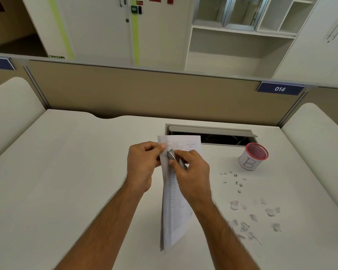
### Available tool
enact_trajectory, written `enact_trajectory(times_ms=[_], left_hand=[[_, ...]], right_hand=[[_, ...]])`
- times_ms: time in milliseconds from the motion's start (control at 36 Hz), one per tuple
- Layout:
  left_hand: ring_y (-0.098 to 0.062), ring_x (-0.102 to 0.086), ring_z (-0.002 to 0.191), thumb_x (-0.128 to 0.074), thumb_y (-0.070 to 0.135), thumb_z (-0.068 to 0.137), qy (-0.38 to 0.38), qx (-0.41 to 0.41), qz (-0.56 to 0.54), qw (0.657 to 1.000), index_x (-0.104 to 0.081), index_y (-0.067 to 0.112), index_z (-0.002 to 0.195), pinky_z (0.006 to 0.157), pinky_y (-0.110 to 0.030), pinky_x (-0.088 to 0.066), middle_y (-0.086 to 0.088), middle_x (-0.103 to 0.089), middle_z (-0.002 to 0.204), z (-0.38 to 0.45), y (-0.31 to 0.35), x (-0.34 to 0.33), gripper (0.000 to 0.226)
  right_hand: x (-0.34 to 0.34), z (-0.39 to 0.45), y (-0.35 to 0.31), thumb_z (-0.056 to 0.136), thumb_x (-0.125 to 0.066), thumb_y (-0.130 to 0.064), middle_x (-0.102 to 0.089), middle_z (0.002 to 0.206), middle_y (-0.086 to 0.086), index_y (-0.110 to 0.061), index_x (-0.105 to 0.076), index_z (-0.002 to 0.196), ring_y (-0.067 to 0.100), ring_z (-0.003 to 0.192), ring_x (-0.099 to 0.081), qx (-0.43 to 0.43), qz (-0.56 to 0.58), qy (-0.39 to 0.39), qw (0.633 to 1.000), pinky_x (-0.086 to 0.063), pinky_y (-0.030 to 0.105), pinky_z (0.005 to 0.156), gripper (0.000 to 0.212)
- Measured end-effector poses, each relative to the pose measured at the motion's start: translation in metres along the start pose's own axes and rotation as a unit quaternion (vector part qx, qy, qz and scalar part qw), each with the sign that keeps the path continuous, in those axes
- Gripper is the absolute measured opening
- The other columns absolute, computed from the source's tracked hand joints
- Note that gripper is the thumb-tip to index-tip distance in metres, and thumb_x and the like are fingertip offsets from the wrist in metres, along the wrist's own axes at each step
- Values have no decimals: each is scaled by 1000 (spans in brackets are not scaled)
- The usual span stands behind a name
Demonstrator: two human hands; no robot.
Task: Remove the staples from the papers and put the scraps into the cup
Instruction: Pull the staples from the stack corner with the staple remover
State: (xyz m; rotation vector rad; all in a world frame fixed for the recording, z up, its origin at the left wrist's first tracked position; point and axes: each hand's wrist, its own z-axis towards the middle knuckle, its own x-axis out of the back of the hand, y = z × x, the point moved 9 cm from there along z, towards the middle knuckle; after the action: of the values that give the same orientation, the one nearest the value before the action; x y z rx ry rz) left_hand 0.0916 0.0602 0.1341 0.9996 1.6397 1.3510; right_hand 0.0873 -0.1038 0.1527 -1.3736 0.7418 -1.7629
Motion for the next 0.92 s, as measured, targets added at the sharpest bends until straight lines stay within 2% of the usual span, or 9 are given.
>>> enact_trajectory(times_ms=[111,250,333,500,750,833,917], left_hand=[[-24,-77,82,-72,20,90,2,-4,21,1000,-77,13,87,80,-41,-64,-3,-78,91,-1,-2,-1,9],[-24,-76,83,-71,21,92,-9,-24,48,999,-78,11,89,80,-42,-64,-4,-78,89,-1,0,-5,12],[-23,-76,82,-72,20,91,-9,-39,57,998,-78,11,90,79,-43,-64,-4,-77,86,-2,1,-6,11],[-27,-75,88,-71,22,92,-4,-43,61,997,-77,7,96,83,-48,-62,-8,-77,94,-1,1,-7,16],[-24,-76,86,-71,24,92,-1,-41,73,996,-76,9,94,82,-45,-63,-5,-77,97,0,2,-10,17],[-26,-76,86,-70,25,92,1,-39,71,997,-76,8,95,83,-46,-63,-5,-77,97,1,2,-9,18],[-26,-76,85,-71,23,92,-3,-27,59,998,-76,9,93,82,-43,-63,-5,-77,94,1,-1,-10,15]], right_hand=[[-3,-2,5,92,-70,-25,-60,98,-19,-22,-71,117,-5,90,-58,7,8,2,1000,-41,-2,73,25],[-2,-6,6,90,-72,-21,-64,97,-14,-23,-71,116,-6,96,-56,28,17,13,999,-44,2,76,25],[-2,-6,8,90,-72,-19,-64,96,-11,-21,-72,115,-3,92,-57,24,26,29,999,-44,2,76,24],[-4,-5,14,91,-70,-24,-63,95,-14,-21,-72,114,1,86,-59,0,32,30,999,-43,1,72,23],[-6,-2,13,93,-68,-21,-62,99,-9,-18,-70,113,1,86,-57,7,38,37,999,-41,-2,75,21],[-9,-1,14,93,-68,-21,-62,98,-12,-26,-66,108,2,87,-58,8,58,30,998,-42,-1,75,17],[-11,-1,15,93,-68,-21,-57,96,-22,-36,-58,105,2,88,-59,8,74,22,997,-42,-1,75,22]])
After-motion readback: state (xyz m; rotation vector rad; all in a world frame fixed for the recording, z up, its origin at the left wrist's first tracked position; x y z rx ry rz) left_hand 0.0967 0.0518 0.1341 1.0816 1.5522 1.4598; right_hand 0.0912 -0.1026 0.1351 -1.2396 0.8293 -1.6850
